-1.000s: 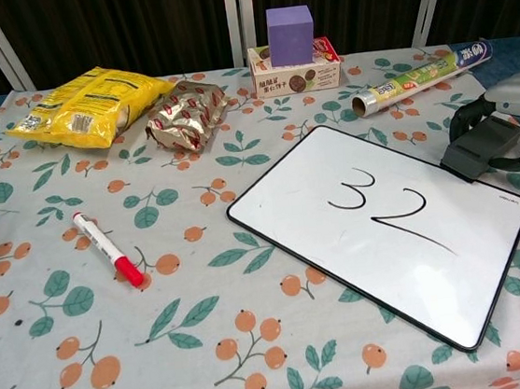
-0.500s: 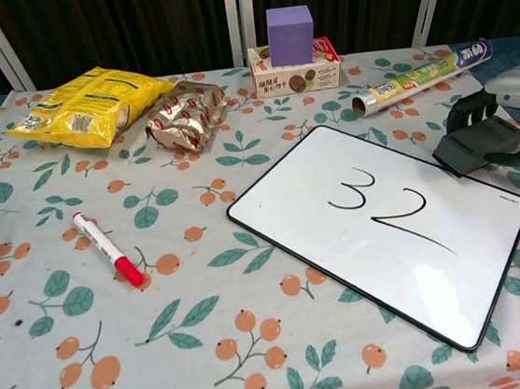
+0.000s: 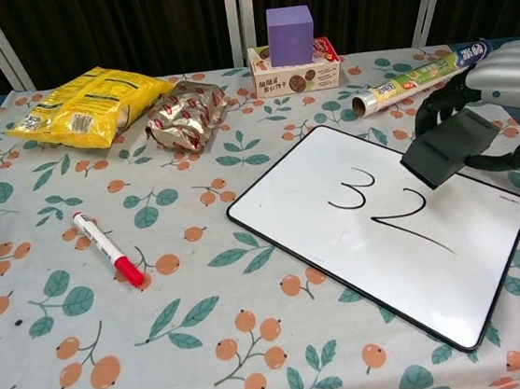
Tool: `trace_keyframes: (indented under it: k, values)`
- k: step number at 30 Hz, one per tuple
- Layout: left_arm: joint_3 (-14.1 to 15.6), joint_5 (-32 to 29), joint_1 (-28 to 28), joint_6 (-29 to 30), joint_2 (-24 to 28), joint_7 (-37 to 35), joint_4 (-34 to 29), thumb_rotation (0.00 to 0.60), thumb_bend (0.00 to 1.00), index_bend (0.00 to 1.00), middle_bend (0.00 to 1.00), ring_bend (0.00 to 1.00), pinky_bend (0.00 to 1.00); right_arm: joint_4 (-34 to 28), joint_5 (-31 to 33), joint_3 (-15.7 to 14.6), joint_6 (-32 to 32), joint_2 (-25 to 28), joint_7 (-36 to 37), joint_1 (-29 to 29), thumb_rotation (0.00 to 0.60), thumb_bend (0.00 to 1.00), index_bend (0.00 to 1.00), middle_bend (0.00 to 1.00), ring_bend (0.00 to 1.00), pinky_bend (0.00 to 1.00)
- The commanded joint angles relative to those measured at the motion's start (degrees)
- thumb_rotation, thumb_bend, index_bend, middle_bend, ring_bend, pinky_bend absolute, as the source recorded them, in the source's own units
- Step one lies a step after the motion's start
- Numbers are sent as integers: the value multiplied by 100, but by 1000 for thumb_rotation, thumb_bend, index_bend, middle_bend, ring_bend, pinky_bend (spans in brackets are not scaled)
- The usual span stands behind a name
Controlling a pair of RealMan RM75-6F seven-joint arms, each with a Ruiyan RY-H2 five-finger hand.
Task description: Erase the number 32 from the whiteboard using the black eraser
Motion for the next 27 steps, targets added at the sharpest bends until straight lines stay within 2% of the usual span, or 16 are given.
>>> trace_keyframes:
  k: [1, 6, 15, 27]
  values:
    - [8, -11, 30, 34, -3, -57, 49, 600, 0, 26, 51, 73, 149, -310, -153, -100, -32, 60, -297, 20, 600, 372, 678, 554, 451, 476]
    - [12, -29, 79, 94, -12, -197, 162, 600, 0, 27, 51, 73, 149, -631, -157, -138, -225, 54, -642, 64, 600, 373, 736, 596, 490, 521]
    - [28, -27, 124, 136, -79, -447, 393, 600, 0, 27, 51, 73, 149, -961, 296, -146, -736, -60, -1489, 37, 600, 373, 771, 624, 522, 556]
    - [15, -29, 117, 123, -140, -680, 615, 600, 0, 26, 51, 74, 149, -1255, 334, -417, -486, 146, -1818, -340, 600, 373, 809, 649, 548, 581]
